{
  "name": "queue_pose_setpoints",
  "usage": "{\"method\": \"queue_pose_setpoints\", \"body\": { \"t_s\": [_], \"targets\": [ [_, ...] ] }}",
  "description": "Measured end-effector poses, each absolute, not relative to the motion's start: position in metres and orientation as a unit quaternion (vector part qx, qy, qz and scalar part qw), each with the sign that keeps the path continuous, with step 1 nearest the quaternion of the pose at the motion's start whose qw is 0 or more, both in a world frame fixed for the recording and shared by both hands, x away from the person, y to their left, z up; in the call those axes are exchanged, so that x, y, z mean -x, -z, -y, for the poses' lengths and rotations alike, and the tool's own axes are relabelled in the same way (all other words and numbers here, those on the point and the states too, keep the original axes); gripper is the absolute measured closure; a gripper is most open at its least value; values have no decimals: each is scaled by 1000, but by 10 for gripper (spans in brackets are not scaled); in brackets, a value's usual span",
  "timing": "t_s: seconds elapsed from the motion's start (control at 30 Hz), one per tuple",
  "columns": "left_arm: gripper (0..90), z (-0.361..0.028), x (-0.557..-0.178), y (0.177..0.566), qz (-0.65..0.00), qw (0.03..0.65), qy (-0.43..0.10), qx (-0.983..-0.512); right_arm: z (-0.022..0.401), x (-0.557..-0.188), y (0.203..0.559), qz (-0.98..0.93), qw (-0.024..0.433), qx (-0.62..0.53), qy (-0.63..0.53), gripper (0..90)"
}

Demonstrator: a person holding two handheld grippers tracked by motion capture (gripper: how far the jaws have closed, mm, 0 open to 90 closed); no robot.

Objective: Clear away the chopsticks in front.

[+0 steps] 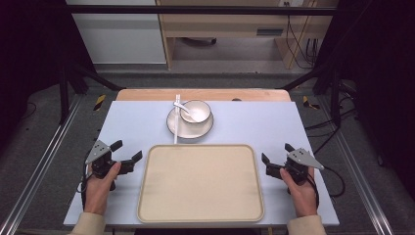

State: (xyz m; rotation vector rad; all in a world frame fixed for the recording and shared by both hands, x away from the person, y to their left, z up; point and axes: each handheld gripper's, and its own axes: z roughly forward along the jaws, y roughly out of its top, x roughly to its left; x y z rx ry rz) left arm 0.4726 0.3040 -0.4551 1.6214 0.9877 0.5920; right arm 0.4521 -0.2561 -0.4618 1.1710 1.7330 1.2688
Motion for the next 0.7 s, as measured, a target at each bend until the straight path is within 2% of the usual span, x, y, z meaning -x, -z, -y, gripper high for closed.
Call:
{"method": "queue_pose_setpoints", "body": {
  "t_s": [0.3, 0.5, 0.7],
  "targets": [
    [44, -286, -485, 451, -409, 523, -236, -709, 253, -451, 463, -673, 340, -451, -478, 55],
    [58, -264, -518, 439, -419, 498, -218, -727, 253, -450, 462, -677, 341, -451, -471, 62],
    [109, -235, -543, 431, -401, 454, -230, -762, 253, -450, 463, -677, 337, -454, -472, 69]
  ]
}}
